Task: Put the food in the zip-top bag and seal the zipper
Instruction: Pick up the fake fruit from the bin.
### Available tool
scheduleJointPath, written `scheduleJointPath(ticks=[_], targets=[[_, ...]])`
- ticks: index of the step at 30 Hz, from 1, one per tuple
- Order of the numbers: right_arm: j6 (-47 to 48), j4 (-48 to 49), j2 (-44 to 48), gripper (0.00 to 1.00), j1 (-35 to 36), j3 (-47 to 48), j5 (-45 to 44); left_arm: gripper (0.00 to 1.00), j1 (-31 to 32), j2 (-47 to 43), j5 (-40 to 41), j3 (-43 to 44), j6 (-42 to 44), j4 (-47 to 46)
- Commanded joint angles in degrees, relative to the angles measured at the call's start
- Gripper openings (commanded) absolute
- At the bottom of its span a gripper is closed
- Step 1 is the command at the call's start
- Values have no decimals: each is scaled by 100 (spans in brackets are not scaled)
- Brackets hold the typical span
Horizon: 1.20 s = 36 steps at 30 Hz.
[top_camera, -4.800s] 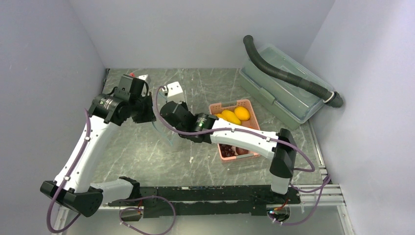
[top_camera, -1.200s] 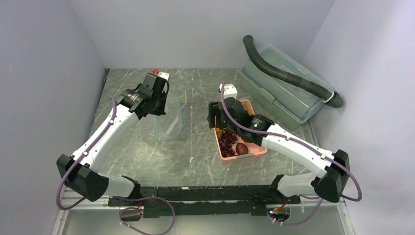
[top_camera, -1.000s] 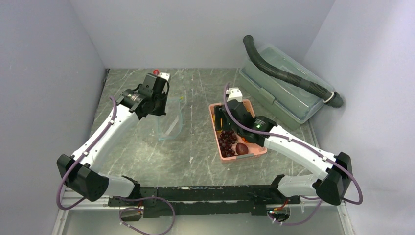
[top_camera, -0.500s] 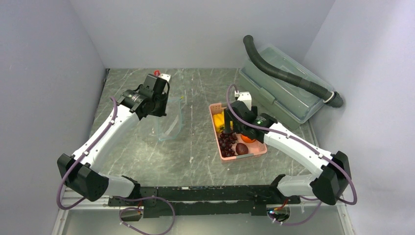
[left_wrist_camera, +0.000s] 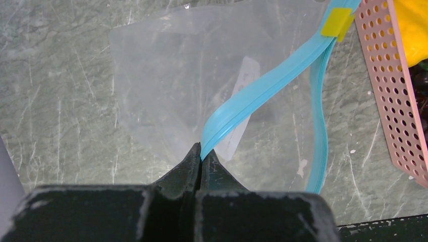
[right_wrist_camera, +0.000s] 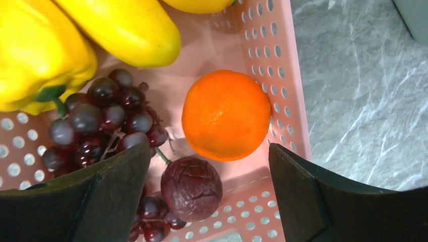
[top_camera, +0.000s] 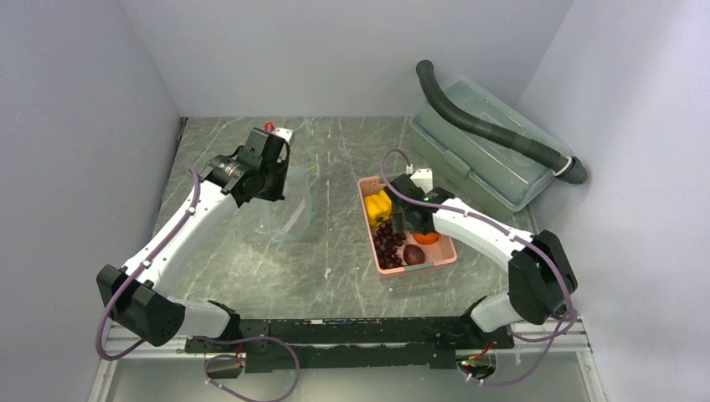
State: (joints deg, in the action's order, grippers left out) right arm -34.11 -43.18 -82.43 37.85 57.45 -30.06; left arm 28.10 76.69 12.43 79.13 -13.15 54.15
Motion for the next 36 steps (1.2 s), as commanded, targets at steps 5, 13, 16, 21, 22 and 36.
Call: scheduleJointPath(ticks=[5, 13, 16, 21, 22, 36], targets=[[-224, 117, -486, 91, -145, -17, -373, 0, 23, -171, -105, -2, 115, -168], [-305, 274, -723, 91, -240, -85, -480, 0, 26, -153, -125, -3, 112, -165], [-305, 307, -793, 90, -268, -100, -496, 0, 28, -163, -118, 2, 117, -168], [-309, 379, -859, 84, -299, -137, -511, 0, 21, -153, -117, -8, 115, -169], [-311, 387, -862, 83, -303, -144, -509, 0, 20, -154, -120, -22, 117, -185], [-191, 306, -383, 36, -322, -82, -480, 0, 25, -136, -119, -28, 112, -177]])
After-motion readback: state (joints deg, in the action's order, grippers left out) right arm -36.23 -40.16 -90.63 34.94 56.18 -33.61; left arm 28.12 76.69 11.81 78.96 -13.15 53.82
